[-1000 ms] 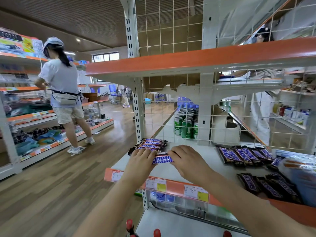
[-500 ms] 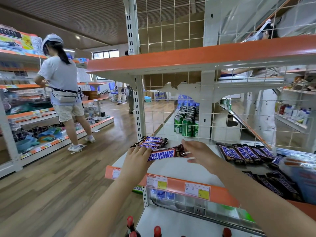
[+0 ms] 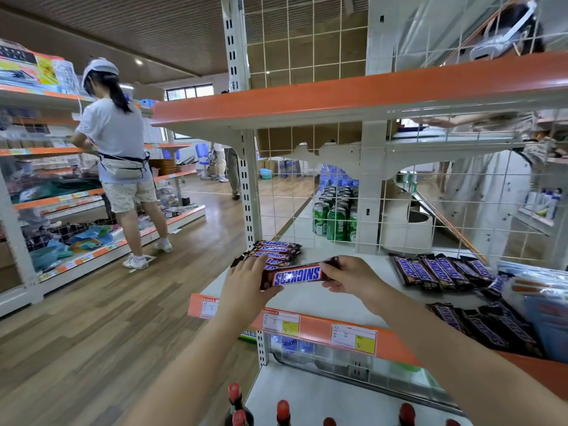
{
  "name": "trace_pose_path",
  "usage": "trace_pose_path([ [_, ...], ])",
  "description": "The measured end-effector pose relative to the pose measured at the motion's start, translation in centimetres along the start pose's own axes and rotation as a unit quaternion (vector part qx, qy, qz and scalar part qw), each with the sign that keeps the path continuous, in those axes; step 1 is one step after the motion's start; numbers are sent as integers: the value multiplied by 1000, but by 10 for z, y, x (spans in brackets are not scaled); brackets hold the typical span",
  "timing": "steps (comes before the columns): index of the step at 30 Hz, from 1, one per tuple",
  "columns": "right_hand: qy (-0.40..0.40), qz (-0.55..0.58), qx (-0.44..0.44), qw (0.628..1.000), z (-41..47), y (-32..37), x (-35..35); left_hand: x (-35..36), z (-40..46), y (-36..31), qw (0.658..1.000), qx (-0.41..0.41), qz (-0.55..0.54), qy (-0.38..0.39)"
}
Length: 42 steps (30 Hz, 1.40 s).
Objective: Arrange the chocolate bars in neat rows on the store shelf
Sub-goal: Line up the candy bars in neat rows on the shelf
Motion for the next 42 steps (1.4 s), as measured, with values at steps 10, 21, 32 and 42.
trace_pose_path([
  [10,-63,109,35,991,8,-2,-8,7,-3,27,876,-318,-362,16],
  [21,-21,79,42,996,5,-5,6,8,-5,11,808,-340,-479,46],
  [32,-60,62,45,995,16,-8,21,8,-2,30,812,-382,-439,37],
  [42,-71,1,83,994,42,-15,62,18,13,78,887,-357,-290,49],
])
Point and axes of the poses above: each hand's wrist, its own z-axis towards the middle knuckle, its own x-axis out of the palm, y = z × x, the point moved 4 cm from there along z, towards the middle knuckle, and after that the axes turned 9 degrees about -y, right-handed, at the moved point
